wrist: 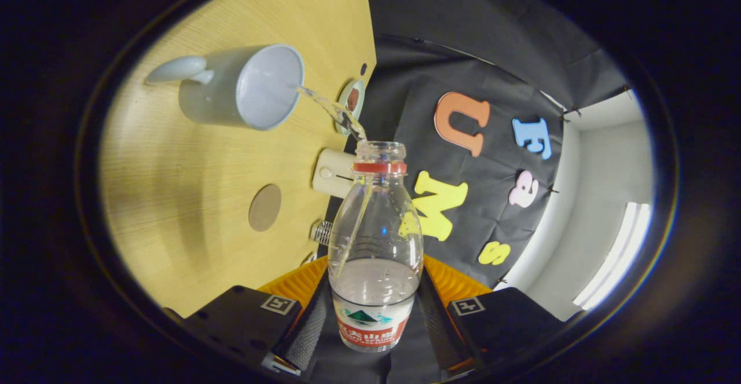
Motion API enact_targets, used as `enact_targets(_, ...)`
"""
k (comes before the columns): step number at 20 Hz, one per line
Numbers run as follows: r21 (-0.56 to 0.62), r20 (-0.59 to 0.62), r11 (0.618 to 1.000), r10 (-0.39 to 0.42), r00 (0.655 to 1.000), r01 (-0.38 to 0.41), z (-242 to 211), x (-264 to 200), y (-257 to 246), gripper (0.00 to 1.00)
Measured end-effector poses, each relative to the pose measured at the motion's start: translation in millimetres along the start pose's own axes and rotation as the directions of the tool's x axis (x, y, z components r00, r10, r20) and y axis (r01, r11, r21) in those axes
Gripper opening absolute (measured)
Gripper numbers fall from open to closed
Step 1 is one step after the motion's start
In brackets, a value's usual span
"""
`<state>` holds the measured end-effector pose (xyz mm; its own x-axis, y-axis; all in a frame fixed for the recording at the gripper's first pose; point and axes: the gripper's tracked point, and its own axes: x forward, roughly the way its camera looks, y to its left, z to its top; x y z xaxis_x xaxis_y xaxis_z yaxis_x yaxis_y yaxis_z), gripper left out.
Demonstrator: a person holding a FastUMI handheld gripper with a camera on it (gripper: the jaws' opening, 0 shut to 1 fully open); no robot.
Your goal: Take the bottle from table, then pour the juice into the cup, finally place the bottle on the coaster
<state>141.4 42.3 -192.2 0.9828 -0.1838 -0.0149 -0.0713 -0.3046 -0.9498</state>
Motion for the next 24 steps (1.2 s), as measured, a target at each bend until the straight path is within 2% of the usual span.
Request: enact_targets(24, -0.109, 0.007, 0.992, -0.056, 0.998, 0.056, 2.3, -10.9, -16.4, 0.82)
